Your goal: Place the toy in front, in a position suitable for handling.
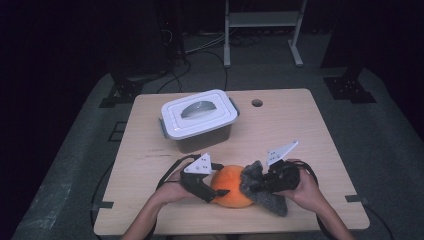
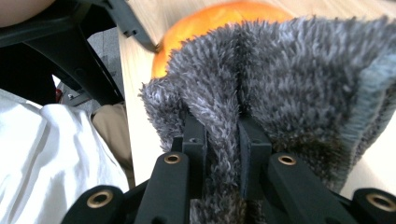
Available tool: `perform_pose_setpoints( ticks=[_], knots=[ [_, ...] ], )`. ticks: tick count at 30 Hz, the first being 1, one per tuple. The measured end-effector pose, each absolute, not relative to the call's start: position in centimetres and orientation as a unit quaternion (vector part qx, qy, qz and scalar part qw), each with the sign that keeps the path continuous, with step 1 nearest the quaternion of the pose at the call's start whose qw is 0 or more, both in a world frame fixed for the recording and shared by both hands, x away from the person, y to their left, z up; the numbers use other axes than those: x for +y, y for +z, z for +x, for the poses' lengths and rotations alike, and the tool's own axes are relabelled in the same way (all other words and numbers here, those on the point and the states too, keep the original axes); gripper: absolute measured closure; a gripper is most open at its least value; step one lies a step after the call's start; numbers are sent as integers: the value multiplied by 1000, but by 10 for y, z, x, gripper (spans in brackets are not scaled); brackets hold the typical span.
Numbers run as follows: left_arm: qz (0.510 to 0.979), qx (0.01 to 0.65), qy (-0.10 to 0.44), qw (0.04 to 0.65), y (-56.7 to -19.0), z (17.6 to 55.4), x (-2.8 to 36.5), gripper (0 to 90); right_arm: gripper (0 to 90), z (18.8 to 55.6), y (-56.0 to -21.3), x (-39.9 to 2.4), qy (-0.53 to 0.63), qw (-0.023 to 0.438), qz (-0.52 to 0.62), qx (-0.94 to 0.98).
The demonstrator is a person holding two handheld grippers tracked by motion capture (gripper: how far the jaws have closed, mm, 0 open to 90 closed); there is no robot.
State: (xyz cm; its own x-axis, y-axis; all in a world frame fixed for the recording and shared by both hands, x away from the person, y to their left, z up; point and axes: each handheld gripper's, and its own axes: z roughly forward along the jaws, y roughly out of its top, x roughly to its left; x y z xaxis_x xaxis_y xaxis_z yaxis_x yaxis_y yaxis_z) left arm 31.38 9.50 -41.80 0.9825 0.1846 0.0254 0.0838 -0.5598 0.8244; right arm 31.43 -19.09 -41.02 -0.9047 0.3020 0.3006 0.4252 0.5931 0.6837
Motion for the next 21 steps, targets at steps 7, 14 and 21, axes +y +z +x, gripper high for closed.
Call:
perform_pose_setpoints(
  ticks=[7, 14, 21],
  knots=[
    [888, 72, 42, 453, -425, 311, 88, 208, 756, 313, -413, -212, -386, 80, -222, -892],
    [890, 52, 43, 451, -427, 305, 79, 202, 757, 319, -385, -196, -407, 47, -205, -889],
    [894, 52, 47, 442, -427, 305, 85, 185, 758, 324, -381, -168, -385, 43, -187, -903]
  ],
)
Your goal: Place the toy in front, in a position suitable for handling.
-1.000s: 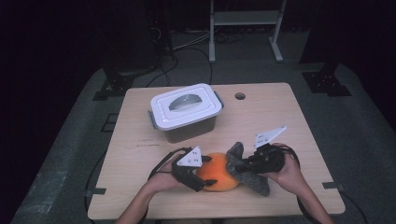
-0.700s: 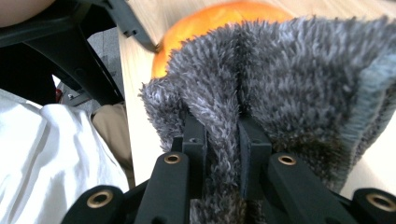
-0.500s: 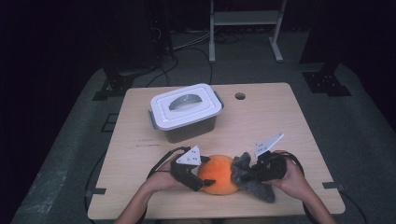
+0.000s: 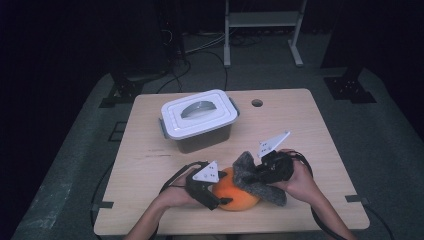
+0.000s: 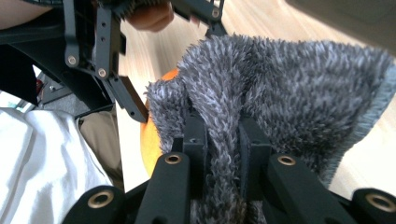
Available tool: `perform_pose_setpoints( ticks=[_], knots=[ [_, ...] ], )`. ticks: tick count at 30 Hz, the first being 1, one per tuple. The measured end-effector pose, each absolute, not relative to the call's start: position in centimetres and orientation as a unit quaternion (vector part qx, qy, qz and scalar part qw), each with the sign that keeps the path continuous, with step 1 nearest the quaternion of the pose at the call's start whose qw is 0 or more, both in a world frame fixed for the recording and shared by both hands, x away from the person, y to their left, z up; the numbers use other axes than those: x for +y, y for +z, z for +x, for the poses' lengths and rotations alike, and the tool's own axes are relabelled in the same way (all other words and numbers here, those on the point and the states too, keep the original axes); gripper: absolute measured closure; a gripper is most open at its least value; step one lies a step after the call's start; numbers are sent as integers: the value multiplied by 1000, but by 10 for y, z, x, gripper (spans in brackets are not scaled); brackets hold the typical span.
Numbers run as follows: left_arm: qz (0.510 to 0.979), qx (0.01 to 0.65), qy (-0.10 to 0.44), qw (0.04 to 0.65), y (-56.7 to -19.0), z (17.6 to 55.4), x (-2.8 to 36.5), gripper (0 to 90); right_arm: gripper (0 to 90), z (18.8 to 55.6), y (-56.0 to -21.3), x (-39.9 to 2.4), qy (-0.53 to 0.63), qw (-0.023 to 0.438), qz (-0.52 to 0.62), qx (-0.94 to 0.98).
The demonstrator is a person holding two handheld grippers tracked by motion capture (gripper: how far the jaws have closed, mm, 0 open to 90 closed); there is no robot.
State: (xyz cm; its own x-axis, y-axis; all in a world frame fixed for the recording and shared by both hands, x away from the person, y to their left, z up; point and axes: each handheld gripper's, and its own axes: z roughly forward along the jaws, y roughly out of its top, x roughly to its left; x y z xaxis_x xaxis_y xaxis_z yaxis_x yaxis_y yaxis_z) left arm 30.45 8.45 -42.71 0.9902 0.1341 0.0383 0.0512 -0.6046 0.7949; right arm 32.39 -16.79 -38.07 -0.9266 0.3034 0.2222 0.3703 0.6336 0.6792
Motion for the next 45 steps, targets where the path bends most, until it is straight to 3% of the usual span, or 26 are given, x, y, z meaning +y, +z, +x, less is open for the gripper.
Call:
perform_pose_setpoints(
  ticks=[6, 12, 26, 36, 41, 45],
  knots=[
    [887, 65, 51, 455, -424, 307, 78, 135, 758, 321, -387, -168, -381, 45, -184, -905],
    [891, 74, 46, 446, -427, 308, 79, 230, 759, 320, -394, -183, -395, 53, -196, -896],
    [886, 86, 21, 454, -434, 315, 94, 220, 761, 317, -440, -234, -395, 108, -272, -871],
    [888, 82, 24, 451, -433, 313, 93, 209, 762, 320, -394, -228, -438, 65, -250, -861],
    [892, 69, 32, 446, -433, 308, 88, 201, 761, 328, -373, -193, -443, 54, -215, -869],
    [898, 58, 41, 434, -431, 304, 86, 191, 761, 330, -381, -167, -419, 61, -195, -885]
  ],
)
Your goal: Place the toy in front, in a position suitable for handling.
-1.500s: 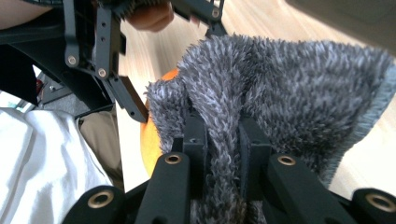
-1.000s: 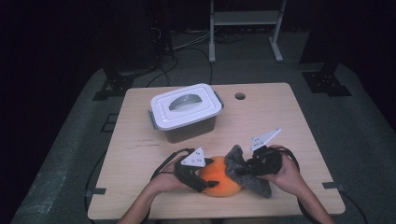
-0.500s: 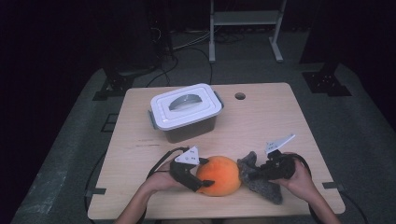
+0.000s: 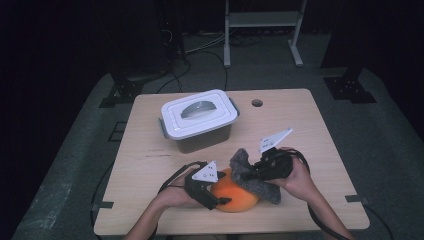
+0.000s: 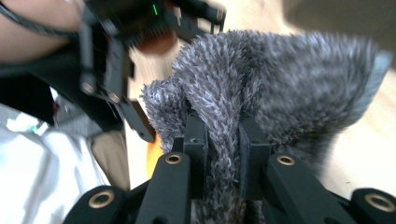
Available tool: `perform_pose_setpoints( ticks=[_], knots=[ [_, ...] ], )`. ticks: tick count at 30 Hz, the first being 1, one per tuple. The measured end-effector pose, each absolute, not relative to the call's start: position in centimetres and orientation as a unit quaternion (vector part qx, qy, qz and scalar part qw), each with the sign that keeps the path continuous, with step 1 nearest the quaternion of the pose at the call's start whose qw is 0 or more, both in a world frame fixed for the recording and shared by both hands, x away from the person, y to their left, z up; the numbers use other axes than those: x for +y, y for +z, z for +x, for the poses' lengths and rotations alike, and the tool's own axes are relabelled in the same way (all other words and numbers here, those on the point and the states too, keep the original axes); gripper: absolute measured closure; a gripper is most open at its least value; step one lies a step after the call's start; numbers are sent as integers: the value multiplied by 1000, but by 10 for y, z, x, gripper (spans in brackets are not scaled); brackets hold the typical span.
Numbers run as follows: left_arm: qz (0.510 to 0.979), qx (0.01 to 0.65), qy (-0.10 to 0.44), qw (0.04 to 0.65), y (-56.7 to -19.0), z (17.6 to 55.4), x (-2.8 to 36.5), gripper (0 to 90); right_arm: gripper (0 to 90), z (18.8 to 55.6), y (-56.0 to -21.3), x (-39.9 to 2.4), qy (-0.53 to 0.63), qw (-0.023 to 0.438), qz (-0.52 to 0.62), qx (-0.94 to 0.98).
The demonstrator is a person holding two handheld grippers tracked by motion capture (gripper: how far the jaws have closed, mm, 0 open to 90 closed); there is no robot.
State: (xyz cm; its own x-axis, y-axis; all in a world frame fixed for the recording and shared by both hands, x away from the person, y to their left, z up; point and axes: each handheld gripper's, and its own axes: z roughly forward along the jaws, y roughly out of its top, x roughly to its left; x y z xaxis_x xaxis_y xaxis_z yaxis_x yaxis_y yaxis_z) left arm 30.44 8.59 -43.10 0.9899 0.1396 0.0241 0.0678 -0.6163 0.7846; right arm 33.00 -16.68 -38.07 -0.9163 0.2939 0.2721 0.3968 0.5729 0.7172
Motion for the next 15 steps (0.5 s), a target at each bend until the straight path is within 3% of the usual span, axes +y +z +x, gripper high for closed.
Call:
perform_pose_setpoints(
  ticks=[15],
  knots=[
    [896, 62, 36, 439, -431, 307, 86, 167, 757, 314, -414, -208, -420, 72, -232, -874]
  ],
)
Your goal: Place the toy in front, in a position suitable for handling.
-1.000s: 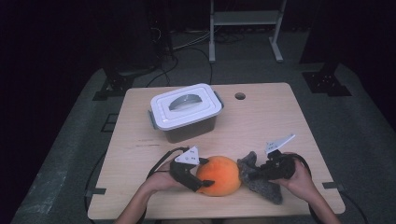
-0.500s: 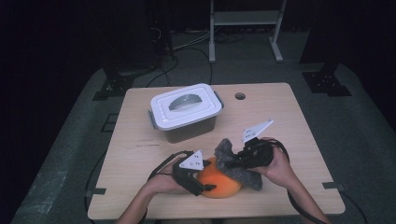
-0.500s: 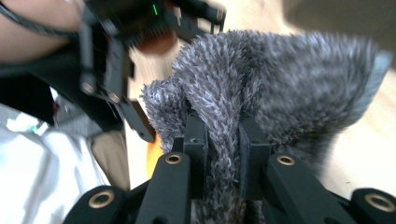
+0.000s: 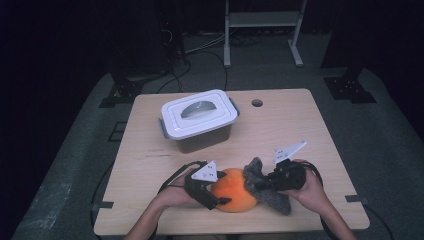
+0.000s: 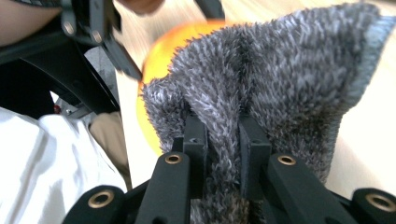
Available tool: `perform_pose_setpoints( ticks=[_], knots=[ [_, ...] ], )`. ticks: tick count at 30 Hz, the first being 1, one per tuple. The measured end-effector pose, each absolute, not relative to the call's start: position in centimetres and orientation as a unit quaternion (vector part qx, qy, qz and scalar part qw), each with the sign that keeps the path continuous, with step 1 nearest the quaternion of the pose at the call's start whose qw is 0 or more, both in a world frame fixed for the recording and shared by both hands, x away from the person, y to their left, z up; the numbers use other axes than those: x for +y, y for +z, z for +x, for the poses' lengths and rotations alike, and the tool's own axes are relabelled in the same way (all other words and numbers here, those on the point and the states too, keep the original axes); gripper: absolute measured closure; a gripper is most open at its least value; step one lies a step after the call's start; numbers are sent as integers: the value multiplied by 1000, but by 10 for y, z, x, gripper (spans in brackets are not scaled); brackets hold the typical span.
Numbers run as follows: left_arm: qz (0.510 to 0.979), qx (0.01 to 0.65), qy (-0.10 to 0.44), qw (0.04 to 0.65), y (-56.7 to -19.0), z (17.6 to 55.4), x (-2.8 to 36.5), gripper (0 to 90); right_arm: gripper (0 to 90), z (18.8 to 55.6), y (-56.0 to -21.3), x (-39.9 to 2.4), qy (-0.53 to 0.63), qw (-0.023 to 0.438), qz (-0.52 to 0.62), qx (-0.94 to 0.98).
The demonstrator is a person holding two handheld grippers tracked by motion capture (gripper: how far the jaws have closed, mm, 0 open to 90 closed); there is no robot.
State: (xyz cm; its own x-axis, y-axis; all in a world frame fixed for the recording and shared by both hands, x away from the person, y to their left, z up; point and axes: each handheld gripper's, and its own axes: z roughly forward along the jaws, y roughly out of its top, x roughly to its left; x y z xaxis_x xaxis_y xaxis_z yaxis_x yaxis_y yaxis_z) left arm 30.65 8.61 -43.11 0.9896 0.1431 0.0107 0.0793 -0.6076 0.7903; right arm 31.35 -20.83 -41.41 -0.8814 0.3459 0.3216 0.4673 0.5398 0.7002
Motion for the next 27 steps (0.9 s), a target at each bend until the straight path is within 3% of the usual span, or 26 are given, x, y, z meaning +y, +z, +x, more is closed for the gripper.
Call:
perform_pose_setpoints(
  ticks=[6, 11, 18, 27],
  knots=[
    [891, 79, 43, 445, -421, 308, 83, 78, 753, 303, -426, -217, -414, 76, -240, -875],
    [892, 118, 34, 435, -425, 315, 79, 80, 744, 303, -429, -218, -422, 83, -245, -869],
    [886, 115, 56, 446, -426, 312, 77, 278, 749, 307, -429, -222, -427, 91, -259, -862],
    [889, 83, 41, 449, -424, 304, 71, 224, 756, 311, -403, -217, -468, 66, -248, -846]
  ],
)
